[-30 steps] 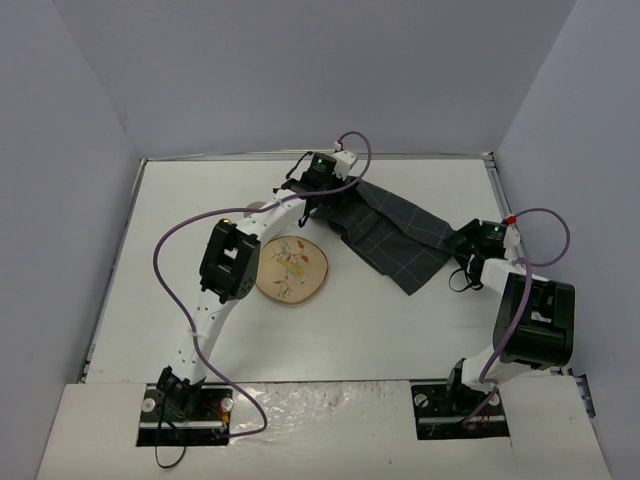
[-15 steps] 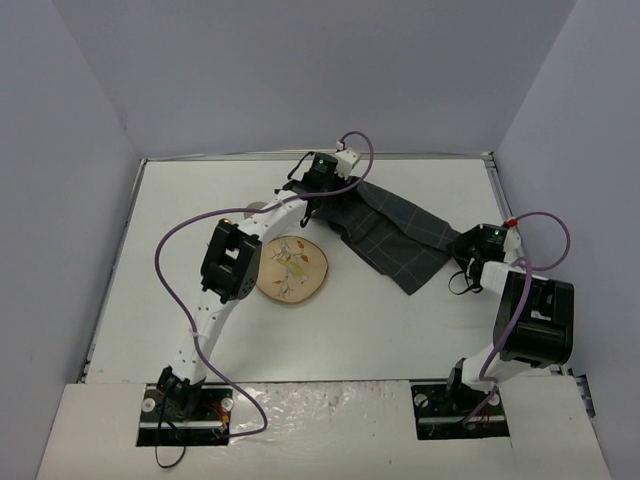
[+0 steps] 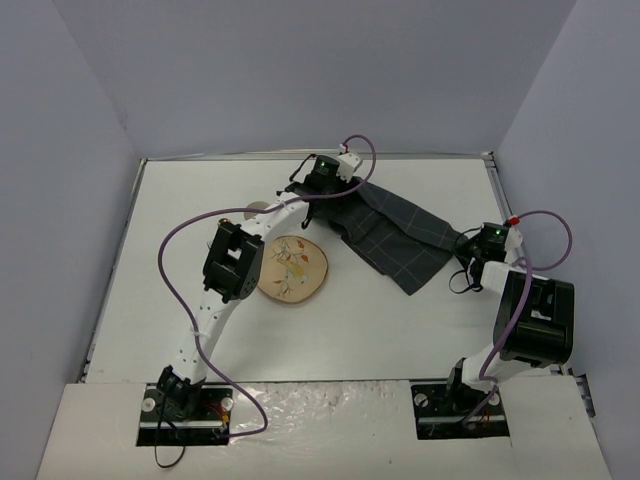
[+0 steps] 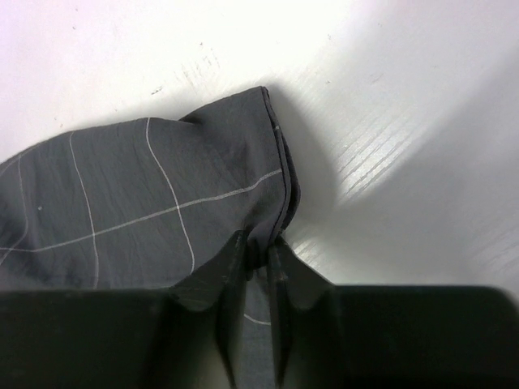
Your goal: Set the dinner table for one person
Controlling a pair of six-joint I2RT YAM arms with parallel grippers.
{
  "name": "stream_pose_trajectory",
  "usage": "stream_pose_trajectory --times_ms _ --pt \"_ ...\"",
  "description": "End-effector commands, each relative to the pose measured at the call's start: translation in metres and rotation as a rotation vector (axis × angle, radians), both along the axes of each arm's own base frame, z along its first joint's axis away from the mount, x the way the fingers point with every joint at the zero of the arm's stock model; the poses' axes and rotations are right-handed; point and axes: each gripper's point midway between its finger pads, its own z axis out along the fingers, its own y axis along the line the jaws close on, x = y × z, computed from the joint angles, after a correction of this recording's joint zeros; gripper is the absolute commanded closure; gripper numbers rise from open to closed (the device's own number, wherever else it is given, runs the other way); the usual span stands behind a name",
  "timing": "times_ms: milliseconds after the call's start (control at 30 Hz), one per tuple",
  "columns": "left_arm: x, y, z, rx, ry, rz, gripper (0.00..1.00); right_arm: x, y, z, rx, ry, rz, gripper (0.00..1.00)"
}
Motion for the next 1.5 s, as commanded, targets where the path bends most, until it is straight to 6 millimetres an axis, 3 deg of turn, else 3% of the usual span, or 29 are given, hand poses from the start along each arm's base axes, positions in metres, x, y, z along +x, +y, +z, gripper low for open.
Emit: stream_pose_trajectory --times_ms 0,333,667,1100,1467 --pt "0.012 -0.019 0.064 -0.088 -0.142 -0.032 0.46 0.015 -0.009 0.021 -0.033 -0.086 -0.014 0.98" --pt "0.012 -0.022 0.065 -0.095 -0.148 -0.047 0.46 0.017 -0.007 0.036 -0.040 -0.105 0.007 1.00" --pt "0.013 -0.016 0.087 -0.082 -0.191 -0.031 0.41 0.022 -0.002 0.042 -0.027 -0.126 0.034 1.00" --pt "0.007 -0.015 0.105 -0.002 -0.244 -0.039 0.40 0.025 0.001 0.042 -0.012 -0.134 0.054 1.00" --pt "0.003 -0.021 0.082 0.002 -0.215 -0.057 0.54 0.024 0.003 0.045 -0.010 -0.140 0.061 1.00"
